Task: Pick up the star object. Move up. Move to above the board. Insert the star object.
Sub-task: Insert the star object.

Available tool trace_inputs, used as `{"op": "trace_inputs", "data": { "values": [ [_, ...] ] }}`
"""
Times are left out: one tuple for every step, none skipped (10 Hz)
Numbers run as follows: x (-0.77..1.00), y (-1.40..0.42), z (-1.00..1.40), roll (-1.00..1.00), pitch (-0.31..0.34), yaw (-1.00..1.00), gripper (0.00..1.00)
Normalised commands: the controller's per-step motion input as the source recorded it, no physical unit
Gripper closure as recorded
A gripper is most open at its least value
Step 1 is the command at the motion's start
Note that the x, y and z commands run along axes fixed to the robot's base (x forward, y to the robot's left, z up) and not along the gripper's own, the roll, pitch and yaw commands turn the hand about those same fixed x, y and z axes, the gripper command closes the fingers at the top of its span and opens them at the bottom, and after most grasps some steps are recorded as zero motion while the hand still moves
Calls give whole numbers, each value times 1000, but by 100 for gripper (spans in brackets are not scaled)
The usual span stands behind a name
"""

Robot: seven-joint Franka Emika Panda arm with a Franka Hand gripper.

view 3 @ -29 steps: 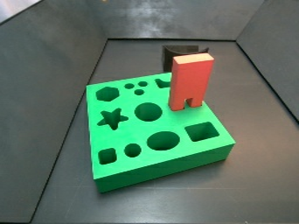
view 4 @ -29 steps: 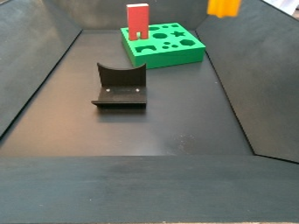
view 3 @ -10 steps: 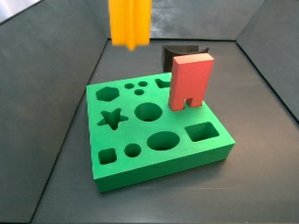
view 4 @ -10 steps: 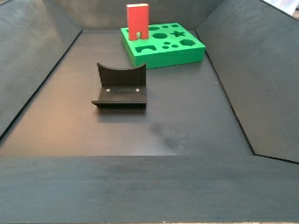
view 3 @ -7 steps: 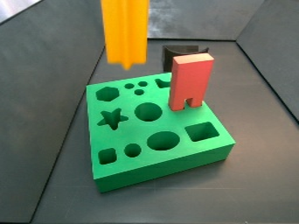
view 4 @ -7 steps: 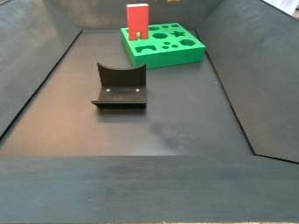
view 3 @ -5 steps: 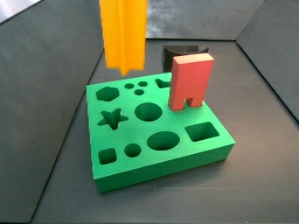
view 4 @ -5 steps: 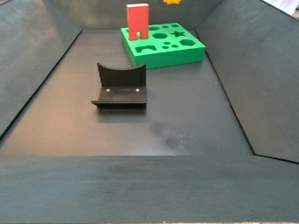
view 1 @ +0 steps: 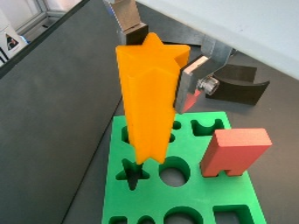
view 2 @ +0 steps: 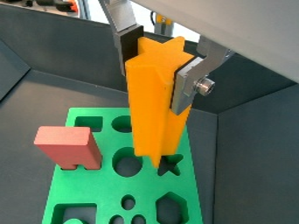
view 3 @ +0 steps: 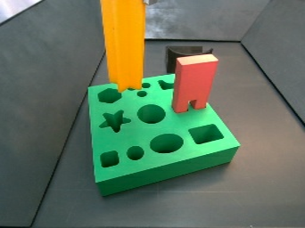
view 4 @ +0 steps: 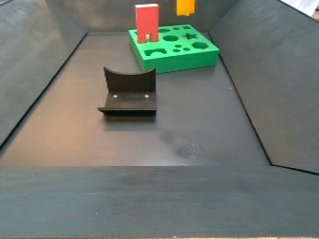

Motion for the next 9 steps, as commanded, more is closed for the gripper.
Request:
{"op": "trace_inputs", "data": {
  "values": [
    [-229, 0, -600, -10, -19, -871, 100],
    [-131, 0, -663, 0, -50, -997, 100],
    [-80, 0, -691, -9, -50, -1000, 100],
    [-269, 0, -314, -20, -76, -640, 100],
    [-31, 31, 0, 0, 0, 0, 100],
    [-431, -200, -560, -79, -123, -497, 100],
    [-309, -103, -674, -110, -147, -737, 100],
    [-243, -149, -646, -111, -153, -751, 100],
    [0, 0, 0, 0, -11, -249, 100]
  ]
}}
